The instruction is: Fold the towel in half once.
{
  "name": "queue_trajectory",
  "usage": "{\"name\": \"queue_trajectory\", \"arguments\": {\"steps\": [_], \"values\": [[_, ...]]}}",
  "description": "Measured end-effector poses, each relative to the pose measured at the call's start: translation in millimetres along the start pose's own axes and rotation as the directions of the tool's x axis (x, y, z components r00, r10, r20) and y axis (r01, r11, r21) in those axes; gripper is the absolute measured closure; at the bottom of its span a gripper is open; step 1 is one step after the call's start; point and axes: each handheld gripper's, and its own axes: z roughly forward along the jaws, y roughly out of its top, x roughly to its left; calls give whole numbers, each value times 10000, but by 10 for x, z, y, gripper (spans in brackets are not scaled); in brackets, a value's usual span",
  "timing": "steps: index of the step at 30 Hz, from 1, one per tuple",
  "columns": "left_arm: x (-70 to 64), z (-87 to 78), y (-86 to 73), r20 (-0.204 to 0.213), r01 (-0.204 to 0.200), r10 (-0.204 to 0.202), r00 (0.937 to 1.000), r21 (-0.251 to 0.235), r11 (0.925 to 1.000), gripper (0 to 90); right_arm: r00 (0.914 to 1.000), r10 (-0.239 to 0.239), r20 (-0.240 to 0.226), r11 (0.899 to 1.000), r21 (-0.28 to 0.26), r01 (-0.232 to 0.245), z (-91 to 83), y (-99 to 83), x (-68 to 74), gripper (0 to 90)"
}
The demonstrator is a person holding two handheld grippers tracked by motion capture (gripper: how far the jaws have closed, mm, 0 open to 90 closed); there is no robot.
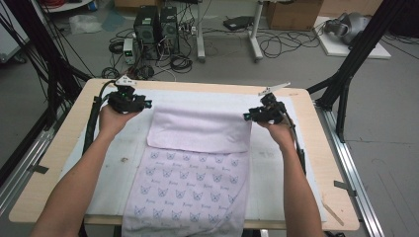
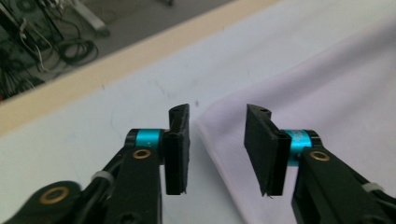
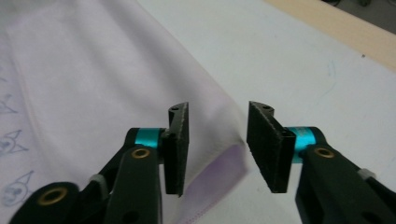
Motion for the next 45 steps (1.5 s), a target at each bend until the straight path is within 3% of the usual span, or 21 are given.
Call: {"name": "queue_trajectory", "arguments": {"steps": [4,8,14,18,22,25,28,31,34,38,45], "values": [[-53,8,-247,428,-94,87,9990,165,9998,582,9995,51,-310,10000,44,-49,77,-190,127,543],[-189,-7,-398,1190,-483,475,9918,38,9988,583,9968,-170,-780,9998,105,178,117,-321,285,538],[-374,-25,-607,2272,-918,901,9697,-33,9958,575,9891,-482,-1392,9977,398,543,174,-500,508,523],[-413,-8,-764,2930,-927,804,9527,283,9953,550,9843,-468,-1705,9981,306,528,166,-622,600,507],[-419,18,-852,2829,-999,811,9557,526,9936,551,9794,-449,-1967,9966,594,576,142,-706,663,477],[-432,35,-874,2553,-1040,874,9629,523,9932,623,9771,-568,-2050,9941,792,744,114,-724,718,480],[-450,41,-872,2265,-1258,1105,9677,543,9906,728,9813,-825,-1737,9921,794,974,124,-777,776,536],[-468,28,-864,2082,-1436,1286,9696,586,9879,835,9861,-917,-1387,9934,566,1003,109,-828,772,711],[-479,9,-853,1986,-1485,1351,9707,540,9874,858,9858,-911,-1410,9940,481,987,81,-830,744,821],[-462,-35,-828,1997,-1296,1205,9724,333,9910,862,9848,-1062,-1375,9934,280,1111,46,-807,755,856],[-430,-205,-757,1927,-950,984,9763,-268,9951,864,9866,-951,-1326,9937,-713,862,-116,-751,728,863]]}}
